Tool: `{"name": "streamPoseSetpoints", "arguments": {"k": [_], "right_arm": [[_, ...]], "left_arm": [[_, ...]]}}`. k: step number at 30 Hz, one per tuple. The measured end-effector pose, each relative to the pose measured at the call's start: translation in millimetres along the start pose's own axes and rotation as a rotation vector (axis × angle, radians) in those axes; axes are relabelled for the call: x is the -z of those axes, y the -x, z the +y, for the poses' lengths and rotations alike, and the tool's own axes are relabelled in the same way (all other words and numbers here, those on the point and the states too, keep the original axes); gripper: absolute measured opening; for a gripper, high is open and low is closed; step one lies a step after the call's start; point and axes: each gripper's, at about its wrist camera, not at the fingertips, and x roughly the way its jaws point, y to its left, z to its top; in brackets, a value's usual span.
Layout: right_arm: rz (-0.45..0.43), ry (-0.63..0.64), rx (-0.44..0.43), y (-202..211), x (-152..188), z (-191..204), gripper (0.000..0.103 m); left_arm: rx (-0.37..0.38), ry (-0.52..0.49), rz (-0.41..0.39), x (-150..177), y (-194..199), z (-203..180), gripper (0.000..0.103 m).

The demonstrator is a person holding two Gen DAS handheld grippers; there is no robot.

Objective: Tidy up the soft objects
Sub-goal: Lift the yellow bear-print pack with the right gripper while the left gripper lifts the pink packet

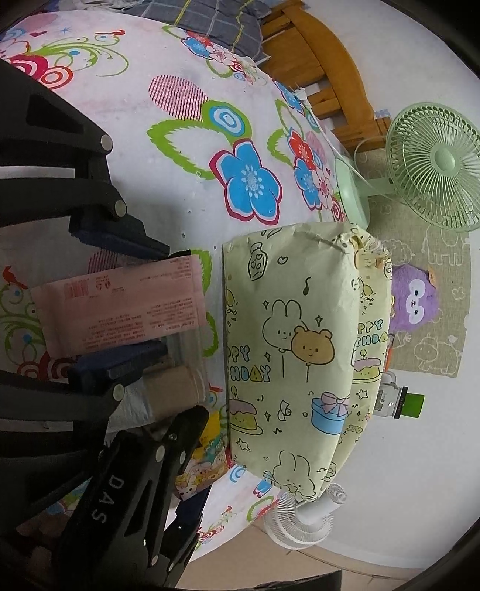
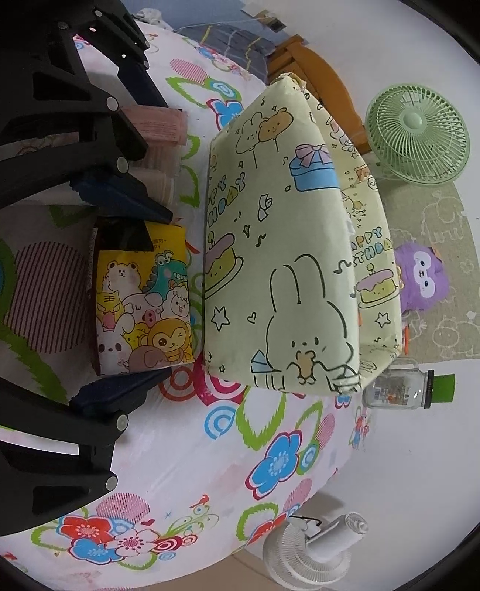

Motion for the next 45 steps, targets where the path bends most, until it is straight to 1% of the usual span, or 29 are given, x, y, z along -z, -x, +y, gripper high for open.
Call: {"name": "streamPoseSetpoints", "arguments": {"k": [15, 25, 29, 45], "right_arm": [[-0.067, -0.007, 0.006, 31.1, -1.0, -1.6, 0.076], [-0.108, -0.003, -0.014, 51.0, -3.9, 1.3, 0.076], [-0.122, -0.004, -0.019, 57.4, -5.3, 1.8, 0.076], [-0.174, -0.008, -0.03, 82.5, -13.3, 3.1, 0.077]], "left_arm": [[0.006, -0.004, -0.052, -2.4, 20.0, -2.8, 0.043], [0.011, -0.021, -0.094, -7.1, 37.9, -8.7, 0.043], [0.01, -0.029, -0.107, -9.7, 43.4, -11.4, 0.04], [0.013, -0.054, -0.155, -19.8, 65.7, -19.8, 0.04]]}}
